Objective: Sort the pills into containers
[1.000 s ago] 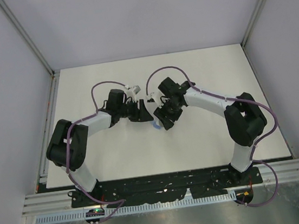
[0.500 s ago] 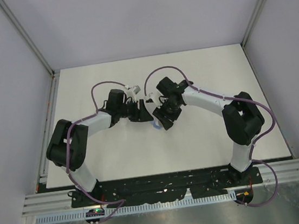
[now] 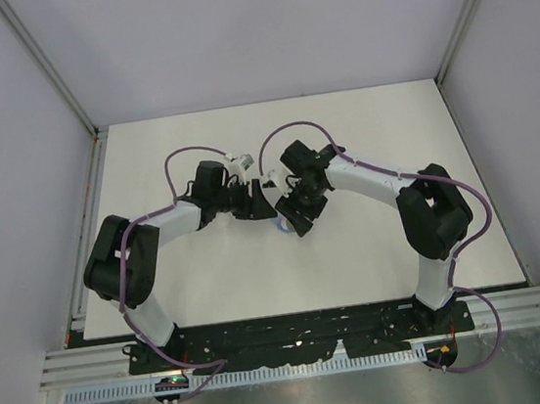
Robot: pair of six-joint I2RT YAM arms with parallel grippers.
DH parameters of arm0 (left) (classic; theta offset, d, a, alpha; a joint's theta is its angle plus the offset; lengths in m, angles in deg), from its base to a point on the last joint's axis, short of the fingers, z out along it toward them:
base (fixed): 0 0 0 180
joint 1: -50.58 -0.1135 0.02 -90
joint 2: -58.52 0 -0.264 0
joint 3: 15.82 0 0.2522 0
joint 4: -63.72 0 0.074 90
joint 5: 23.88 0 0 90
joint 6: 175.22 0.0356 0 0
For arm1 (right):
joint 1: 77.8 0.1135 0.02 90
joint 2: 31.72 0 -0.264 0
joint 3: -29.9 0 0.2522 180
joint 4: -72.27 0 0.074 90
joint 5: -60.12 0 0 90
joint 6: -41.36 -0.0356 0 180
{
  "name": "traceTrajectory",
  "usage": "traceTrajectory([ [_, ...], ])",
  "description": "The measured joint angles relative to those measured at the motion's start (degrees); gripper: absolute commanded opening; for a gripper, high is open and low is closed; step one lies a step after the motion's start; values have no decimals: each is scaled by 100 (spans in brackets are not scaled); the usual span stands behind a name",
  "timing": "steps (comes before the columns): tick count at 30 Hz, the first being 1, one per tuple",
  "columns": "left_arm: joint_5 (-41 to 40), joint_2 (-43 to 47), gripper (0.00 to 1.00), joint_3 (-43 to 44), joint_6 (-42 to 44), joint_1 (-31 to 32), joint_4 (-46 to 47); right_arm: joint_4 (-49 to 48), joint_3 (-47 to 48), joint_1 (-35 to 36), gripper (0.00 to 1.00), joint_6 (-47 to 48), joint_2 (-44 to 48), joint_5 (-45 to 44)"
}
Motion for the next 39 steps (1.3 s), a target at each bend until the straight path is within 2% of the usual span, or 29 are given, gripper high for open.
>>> traceTrajectory([
  [39,0,0,54,0,-4,-9,20,278,247,22,6,129,-120,-96],
])
